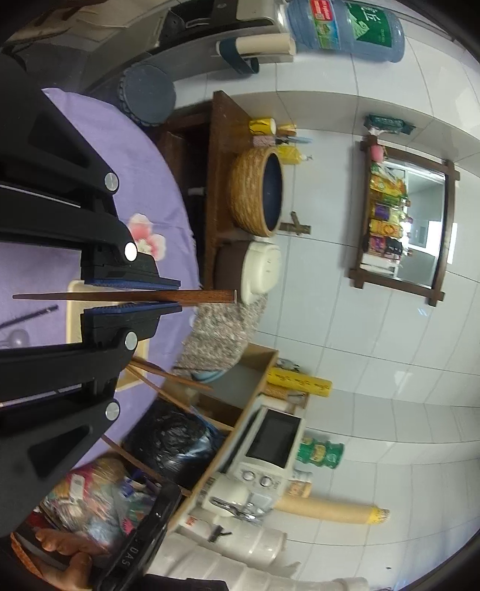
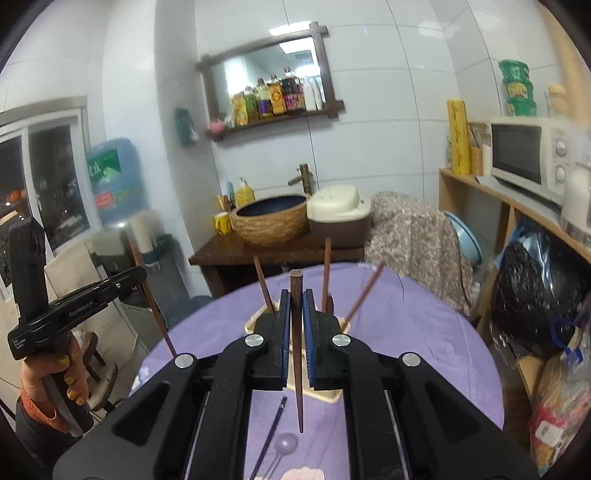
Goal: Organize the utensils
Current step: 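Carry both held chopsticks over the beige caddy, then lower both chopsticks into the caddy and open both tools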
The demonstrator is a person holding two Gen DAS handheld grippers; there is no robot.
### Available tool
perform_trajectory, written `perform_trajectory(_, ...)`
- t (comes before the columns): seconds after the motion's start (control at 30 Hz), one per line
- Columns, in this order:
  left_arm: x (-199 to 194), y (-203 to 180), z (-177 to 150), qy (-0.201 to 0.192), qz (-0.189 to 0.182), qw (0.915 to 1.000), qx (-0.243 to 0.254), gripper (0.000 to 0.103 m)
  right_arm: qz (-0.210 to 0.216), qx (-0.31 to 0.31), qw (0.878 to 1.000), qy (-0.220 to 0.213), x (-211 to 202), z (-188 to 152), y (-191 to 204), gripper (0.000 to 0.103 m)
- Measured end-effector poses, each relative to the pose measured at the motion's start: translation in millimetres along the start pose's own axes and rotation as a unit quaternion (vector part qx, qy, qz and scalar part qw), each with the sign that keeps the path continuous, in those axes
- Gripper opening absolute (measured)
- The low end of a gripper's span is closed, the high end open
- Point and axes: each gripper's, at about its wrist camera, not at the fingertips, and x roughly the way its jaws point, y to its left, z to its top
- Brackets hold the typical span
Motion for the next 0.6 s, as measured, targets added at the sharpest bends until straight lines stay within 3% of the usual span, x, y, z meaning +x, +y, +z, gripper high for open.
perform_trajectory(0.13,8,-13,39,-0.023,-0.01,0.9997,0.001,0.008,-0.009,-0.007,0.999,-0.031,-2,39,6,0.007)
perform_trajectory(0.33,45,-29,69,-0.035,-0.02,0.9992,-0.007,0.008,-0.022,-0.003,0.998,-0.054,12,77,7,0.007)
perform_trajectory(0.6,100,-39,51,-0.023,-0.009,0.9997,-0.003,0.008,-0.04,0.001,0.999,-0.036,60,55,-10,0.008)
